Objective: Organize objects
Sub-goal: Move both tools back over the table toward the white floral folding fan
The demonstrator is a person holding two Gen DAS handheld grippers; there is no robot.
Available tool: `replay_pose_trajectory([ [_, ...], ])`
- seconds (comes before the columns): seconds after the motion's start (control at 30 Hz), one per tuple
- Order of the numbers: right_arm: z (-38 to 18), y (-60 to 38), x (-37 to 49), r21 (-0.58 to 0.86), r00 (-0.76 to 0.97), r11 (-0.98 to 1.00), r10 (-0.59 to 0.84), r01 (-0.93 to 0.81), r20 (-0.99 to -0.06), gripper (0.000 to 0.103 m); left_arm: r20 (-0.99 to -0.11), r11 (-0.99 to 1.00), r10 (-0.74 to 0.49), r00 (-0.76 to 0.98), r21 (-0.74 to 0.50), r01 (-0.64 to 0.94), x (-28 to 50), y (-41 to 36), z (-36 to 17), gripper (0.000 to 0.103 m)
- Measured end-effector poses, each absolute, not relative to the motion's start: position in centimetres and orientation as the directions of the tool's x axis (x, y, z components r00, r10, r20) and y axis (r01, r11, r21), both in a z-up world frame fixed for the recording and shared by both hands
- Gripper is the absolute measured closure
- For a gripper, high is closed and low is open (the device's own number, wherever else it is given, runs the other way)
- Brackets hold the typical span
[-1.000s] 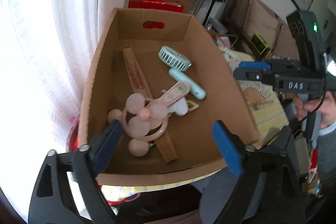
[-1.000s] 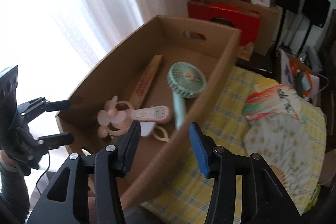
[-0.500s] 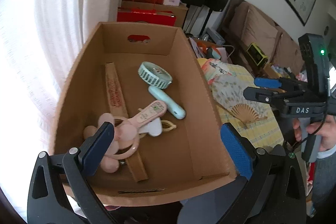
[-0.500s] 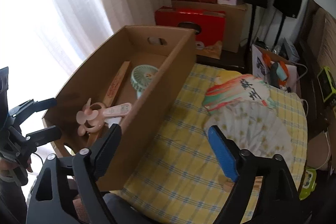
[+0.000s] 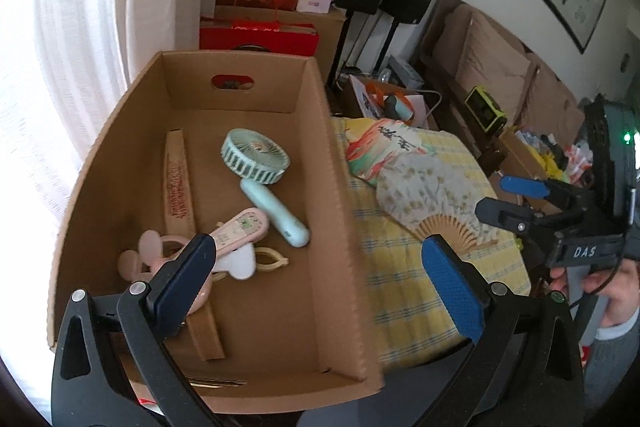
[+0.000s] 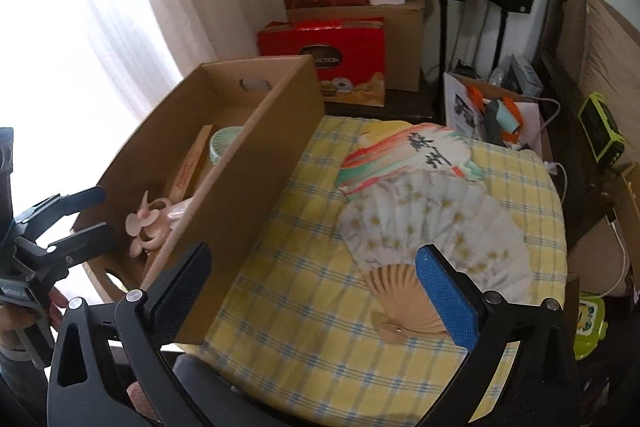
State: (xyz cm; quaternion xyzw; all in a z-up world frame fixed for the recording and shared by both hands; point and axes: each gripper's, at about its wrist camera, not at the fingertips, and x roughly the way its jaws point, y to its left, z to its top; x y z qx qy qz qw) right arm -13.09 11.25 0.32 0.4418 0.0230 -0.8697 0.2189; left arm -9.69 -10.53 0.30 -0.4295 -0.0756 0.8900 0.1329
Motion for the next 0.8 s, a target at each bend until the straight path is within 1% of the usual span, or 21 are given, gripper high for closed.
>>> replay_pose_trajectory([
  [0.23,0.7,14.6,-12.7,0.156,-0.540,-0.920,-0.341,0.359,-0.769,0.000,-0.745,-0.950,0.311,-0.590,-0.244,-0.192,-9.9,-7.5,0.7,0.000],
  [0.4,0.3,17.6,-12.7,0.166,-0.537,-0.935,-0.319,0.314,-0.781,0.000,-0.746,-0.938,0.348,-0.568,-0.271,-0.218,-10.0,-5.1,0.4,0.000],
  [0.8,-2.2,24.6,-12.5,0.200,-0.549,-0.964,-0.265,0.176,-0.793,0.001,-0.762,-0.914,0.405,-0.505,-0.322,-0.247,-10.5,0.2,-2.4,0.000],
])
